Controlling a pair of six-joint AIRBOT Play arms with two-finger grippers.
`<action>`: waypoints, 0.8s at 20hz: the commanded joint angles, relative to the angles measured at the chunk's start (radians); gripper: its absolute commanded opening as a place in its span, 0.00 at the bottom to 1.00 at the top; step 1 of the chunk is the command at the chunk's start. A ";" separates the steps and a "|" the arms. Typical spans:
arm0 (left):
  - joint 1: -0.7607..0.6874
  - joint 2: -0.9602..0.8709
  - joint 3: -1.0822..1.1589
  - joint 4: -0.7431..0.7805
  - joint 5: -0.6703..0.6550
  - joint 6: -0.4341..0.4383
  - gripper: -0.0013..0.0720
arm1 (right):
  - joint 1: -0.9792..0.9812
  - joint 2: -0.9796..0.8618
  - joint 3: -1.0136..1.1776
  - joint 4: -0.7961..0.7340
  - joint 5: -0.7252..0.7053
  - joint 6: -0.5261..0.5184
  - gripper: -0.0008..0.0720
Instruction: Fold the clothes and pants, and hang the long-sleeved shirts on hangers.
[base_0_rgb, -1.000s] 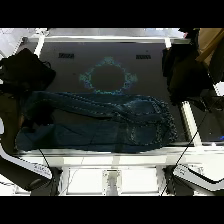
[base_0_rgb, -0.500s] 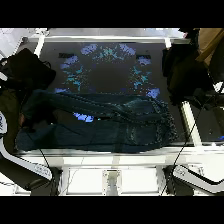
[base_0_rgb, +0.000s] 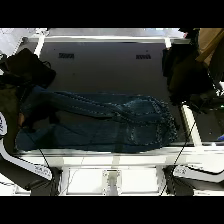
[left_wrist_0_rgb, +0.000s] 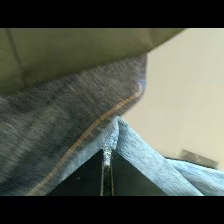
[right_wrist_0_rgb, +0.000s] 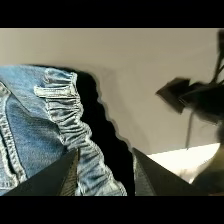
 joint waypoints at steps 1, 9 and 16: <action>-0.023 0.003 0.003 0.001 -0.031 -0.034 0.04 | 0.001 -0.157 0.050 0.168 0.046 -0.132 0.54; -0.046 0.003 0.003 0.000 -0.037 -0.074 0.04 | 0.065 -0.323 0.144 0.219 0.071 -0.203 0.54; -0.045 0.003 0.003 0.001 -0.037 -0.074 0.04 | 0.146 -0.353 0.144 0.239 0.071 -0.232 0.48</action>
